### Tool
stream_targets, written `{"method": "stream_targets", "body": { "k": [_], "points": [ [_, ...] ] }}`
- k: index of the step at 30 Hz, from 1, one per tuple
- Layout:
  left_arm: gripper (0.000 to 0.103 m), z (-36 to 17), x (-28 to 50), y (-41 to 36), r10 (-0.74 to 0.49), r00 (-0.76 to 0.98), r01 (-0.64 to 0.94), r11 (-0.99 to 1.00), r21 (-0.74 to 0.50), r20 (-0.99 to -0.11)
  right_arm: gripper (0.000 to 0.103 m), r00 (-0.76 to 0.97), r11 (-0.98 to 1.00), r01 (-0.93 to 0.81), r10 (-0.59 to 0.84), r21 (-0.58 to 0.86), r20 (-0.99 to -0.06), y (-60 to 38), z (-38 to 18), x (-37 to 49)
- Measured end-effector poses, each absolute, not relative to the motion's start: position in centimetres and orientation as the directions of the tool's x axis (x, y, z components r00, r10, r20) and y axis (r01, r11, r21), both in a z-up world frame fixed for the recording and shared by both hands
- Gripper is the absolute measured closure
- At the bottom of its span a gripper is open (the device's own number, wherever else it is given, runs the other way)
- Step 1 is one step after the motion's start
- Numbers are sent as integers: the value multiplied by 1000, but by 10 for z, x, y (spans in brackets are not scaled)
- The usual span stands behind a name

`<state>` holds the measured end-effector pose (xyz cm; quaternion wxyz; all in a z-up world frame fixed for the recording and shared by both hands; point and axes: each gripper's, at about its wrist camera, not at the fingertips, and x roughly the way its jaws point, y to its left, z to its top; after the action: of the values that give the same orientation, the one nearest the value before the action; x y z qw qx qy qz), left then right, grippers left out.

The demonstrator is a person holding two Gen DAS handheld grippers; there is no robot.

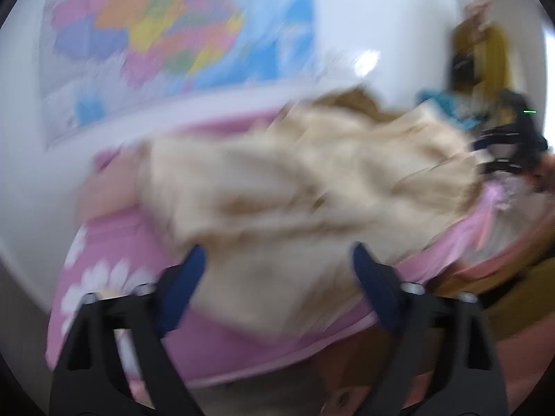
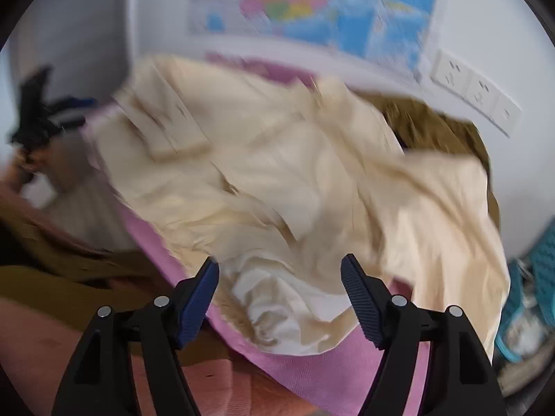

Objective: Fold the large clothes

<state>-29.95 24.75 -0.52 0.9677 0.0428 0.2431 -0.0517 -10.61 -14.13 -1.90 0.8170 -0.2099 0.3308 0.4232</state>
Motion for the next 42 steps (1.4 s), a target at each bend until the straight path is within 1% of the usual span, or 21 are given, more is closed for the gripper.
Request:
{"method": "stream_targets", "body": {
  "k": [1, 2, 3, 4, 5, 8, 10, 12, 15, 18, 22, 25, 27, 28, 29, 30, 32, 35, 39, 40, 42],
  "points": [
    [14, 7, -305, 246, -89, 902, 129, 990, 65, -423, 27, 430, 562, -827, 597, -29, -677, -149, -5, -99],
    [14, 15, -306, 245, -112, 912, 145, 988, 53, -395, 24, 424, 568, -823, 628, 13, -652, -155, 4, -92],
    [12, 23, -305, 246, -129, 922, 155, 987, 45, -365, 24, 401, 564, -820, 685, 94, -609, -162, 14, -78],
    [10, 32, -299, 243, -111, 933, 139, 988, 60, -342, 24, 400, 565, -811, 724, 151, -563, -169, 22, -68],
    [10, 37, -290, 240, -83, 937, 120, 989, 87, -341, 24, 432, 597, -782, 727, 179, -534, -170, 27, -50],
    [10, 47, -245, 236, 3, 930, 57, 987, 152, -368, 26, 559, 729, -680, 588, 83, -585, -140, 25, -1],
    [10, 52, -210, 240, 29, 916, 34, 988, 152, -399, 30, 562, 743, -664, 570, 84, -600, -119, 21, 24],
    [10, 55, -169, 244, 64, 895, 12, 986, 167, -440, 36, 552, 760, -647, 525, 64, -648, -88, 15, 57],
    [11, 56, -122, 248, 118, 868, -14, 977, 214, -482, 36, 537, 758, -652, 489, 29, -687, -53, 4, 84],
    [11, 58, -82, 253, 123, 852, -13, 976, 215, -509, 36, 475, 749, -660, 472, 55, -743, -18, -10, 120],
    [12, 54, -26, 258, 194, 807, -42, 961, 273, -558, 34, 476, 749, -660, 361, -55, -802, 25, -36, 149],
    [12, 47, 6, 263, 212, 779, -29, 952, 304, -590, 34, 470, 746, -659, 308, -97, -827, 43, -56, 164],
    [12, 44, 22, 267, 200, 758, -18, 958, 286, -621, 36, 491, 752, -643, 257, -148, -832, 51, -67, 173],
    [12, 42, 28, 269, 192, 747, -14, 962, 273, -637, 38, 504, 750, -638, 234, -175, -831, 53, -72, 177],
    [14, 41, 36, 272, 193, 737, -16, 963, 269, -648, 49, 514, 752, -631, 223, -189, -828, 53, -74, 180],
    [14, 40, 41, 273, 198, 732, -19, 962, 271, -652, 68, 511, 752, -634, 230, -183, -828, 53, -75, 182],
    [14, 41, 49, 276, 192, 734, -13, 963, 269, -652, 98, 481, 743, -656, 274, -134, -833, 50, -74, 184],
    [14, 42, 53, 278, 180, 741, 2, 963, 270, -647, 101, 535, 741, -650, 291, -166, -793, 44, -55, 179],
    [14, 44, 58, 276, 176, 751, 24, 956, 293, -636, 103, 655, 788, -588, 332, -182, -679, 30, -5, 179],
    [14, 45, 59, 276, 173, 753, 30, 955, 296, -634, 103, 682, 802, -567, 327, -190, -655, 27, 2, 182],
    [14, 43, 64, 276, 167, 751, 33, 957, 289, -639, 103, 772, 842, -465, 234, -274, -591, 22, 6, 191]
  ]
}}
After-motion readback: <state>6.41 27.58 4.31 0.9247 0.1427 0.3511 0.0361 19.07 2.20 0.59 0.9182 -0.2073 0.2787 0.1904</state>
